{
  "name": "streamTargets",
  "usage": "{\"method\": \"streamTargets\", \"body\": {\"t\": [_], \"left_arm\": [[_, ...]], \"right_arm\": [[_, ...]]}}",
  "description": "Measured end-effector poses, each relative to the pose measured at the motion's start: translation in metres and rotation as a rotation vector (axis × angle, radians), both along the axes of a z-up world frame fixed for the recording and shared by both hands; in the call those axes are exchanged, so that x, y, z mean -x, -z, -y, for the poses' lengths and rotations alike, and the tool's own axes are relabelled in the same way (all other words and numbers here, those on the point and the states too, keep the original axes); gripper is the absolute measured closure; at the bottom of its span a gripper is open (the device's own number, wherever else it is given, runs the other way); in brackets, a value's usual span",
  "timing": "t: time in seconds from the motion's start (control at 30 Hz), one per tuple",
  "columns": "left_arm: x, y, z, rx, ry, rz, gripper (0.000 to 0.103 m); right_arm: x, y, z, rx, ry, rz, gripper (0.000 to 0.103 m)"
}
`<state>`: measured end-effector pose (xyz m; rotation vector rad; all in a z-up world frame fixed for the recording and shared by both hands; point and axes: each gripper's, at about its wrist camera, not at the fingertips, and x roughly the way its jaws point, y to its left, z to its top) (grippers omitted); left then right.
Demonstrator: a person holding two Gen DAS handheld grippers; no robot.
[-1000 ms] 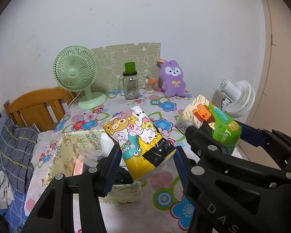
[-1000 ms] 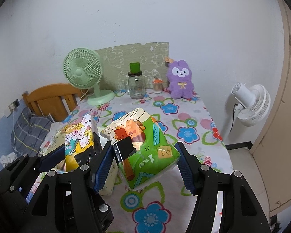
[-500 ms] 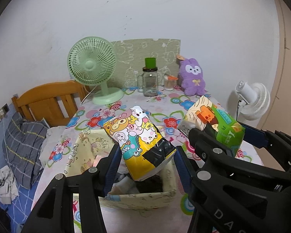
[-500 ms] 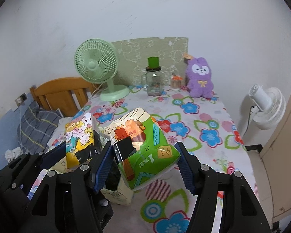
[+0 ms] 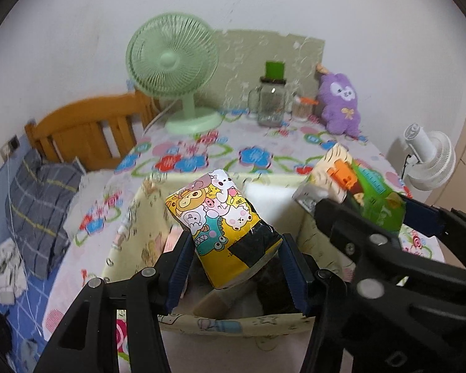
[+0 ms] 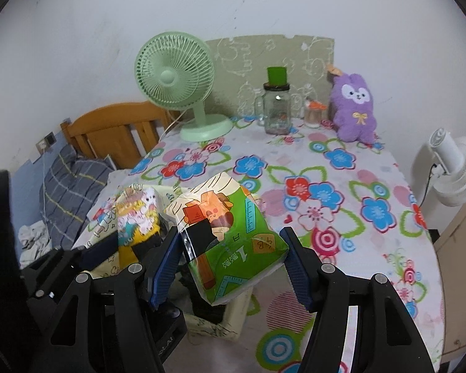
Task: Organize soft objects
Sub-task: 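Lower both snack boxes into the fabric box and open both tools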
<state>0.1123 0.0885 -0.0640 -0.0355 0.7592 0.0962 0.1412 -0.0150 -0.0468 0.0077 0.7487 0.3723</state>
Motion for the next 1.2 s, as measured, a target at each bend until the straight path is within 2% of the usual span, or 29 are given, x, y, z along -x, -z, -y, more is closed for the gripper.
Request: {"method": "streamTargets", "body": {"t": [0.43, 0.5, 0.53, 0.63, 0.73, 1.07, 1.2], "left_arm": [[-0.002, 0.021, -0.027, 0.018, -0.037, -0.065, 0.041], [-0.001, 0.020, -0.028, 0.010, -0.026, -0.091, 0.038], [-0.001, 0.019, -0.029, 0.009, -0.019, -0.095, 0.032], [0.004, 0.015, -0.029, -0.010, -0.014, -0.076, 0.020], [0.004, 0.012, -0.031, -0.013, -0.016, -0.062, 0.014], [0.002, 0.020, -0.046, 0.000, -0.052, -0.095, 0.014], [0.003, 0.023, -0.045, 0.005, -0.043, -0.099, 0.013]], "right_arm": [[-0.007, 0.018, -0.028, 0.020, -0.053, -0.051, 0.037], [-0.007, 0.020, -0.032, 0.018, -0.061, -0.057, 0.037], [-0.008, 0.020, -0.035, 0.017, -0.068, -0.060, 0.037], [-0.009, 0.023, -0.040, 0.013, -0.081, -0.068, 0.037], [-0.011, 0.025, -0.046, 0.007, -0.098, -0.083, 0.037], [-0.015, 0.036, -0.063, 0.009, -0.125, -0.119, 0.034], [-0.014, 0.040, -0.064, 0.023, -0.127, -0.121, 0.030]]}}
